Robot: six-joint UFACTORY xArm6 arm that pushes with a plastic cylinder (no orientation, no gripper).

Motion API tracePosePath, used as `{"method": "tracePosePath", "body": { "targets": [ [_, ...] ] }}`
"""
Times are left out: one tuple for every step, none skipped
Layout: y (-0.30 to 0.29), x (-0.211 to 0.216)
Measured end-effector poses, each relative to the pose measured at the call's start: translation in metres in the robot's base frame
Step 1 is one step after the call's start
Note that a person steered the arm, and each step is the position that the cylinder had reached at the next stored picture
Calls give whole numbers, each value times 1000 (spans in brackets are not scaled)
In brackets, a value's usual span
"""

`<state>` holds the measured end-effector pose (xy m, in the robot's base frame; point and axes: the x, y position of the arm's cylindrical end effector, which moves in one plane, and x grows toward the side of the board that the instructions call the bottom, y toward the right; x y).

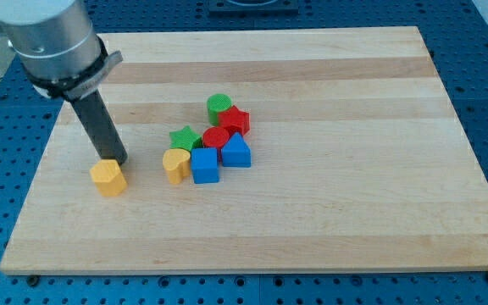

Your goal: Push green star and red star slightly towards up

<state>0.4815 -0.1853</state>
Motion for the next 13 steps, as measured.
{"method": "tracePosePath", "body": {
  "targets": [
    [44, -5],
    [84, -14],
    [115, -18],
    [134, -18],
    [154, -18],
    [180, -18],
    [211, -24],
    [240, -40],
    [264, -44],
    [272, -44],
    [272, -47],
    [253, -58],
    [216, -59]
  ]
}}
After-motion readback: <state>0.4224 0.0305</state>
